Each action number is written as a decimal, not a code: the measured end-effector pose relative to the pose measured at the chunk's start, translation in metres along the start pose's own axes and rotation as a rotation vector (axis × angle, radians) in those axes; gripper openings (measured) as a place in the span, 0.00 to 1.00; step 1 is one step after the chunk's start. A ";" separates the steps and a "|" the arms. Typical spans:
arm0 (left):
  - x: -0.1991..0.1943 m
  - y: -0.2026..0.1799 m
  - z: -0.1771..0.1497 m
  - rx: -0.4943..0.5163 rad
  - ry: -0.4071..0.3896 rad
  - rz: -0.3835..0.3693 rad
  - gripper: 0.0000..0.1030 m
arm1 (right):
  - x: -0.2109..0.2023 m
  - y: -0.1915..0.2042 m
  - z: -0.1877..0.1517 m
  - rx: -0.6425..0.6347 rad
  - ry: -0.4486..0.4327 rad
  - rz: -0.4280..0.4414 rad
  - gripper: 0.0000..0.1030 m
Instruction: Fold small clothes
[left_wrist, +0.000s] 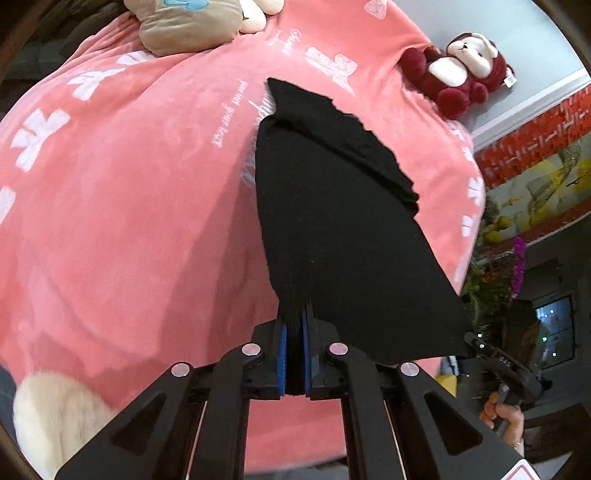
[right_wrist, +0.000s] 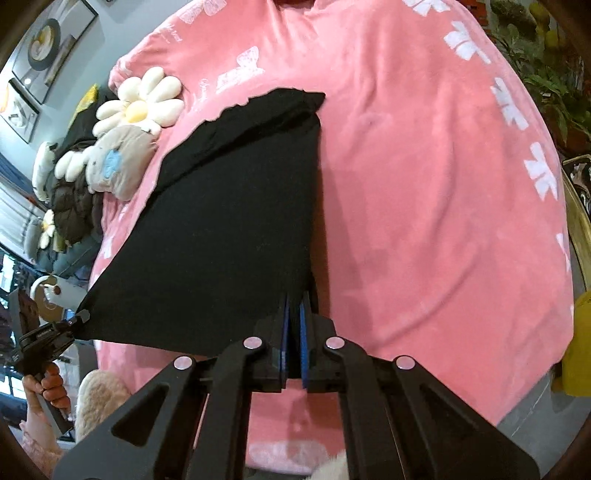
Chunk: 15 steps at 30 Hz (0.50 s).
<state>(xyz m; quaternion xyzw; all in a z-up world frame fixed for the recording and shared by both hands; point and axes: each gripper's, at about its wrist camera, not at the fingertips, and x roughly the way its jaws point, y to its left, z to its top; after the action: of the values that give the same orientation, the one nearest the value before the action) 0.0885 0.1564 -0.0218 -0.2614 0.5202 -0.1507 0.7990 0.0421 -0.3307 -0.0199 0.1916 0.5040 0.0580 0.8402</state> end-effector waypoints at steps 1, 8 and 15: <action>-0.006 0.000 -0.004 0.004 0.009 -0.002 0.04 | -0.005 0.001 -0.007 -0.009 0.006 0.000 0.03; -0.059 -0.013 -0.076 0.039 0.057 0.023 0.04 | -0.046 -0.009 -0.080 0.018 0.070 0.006 0.03; -0.082 -0.023 -0.100 0.032 0.070 0.039 0.04 | -0.066 -0.007 -0.102 0.052 0.063 0.029 0.03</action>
<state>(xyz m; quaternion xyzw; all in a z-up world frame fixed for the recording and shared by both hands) -0.0358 0.1536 0.0209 -0.2330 0.5504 -0.1524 0.7871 -0.0793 -0.3299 -0.0104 0.2187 0.5286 0.0628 0.8178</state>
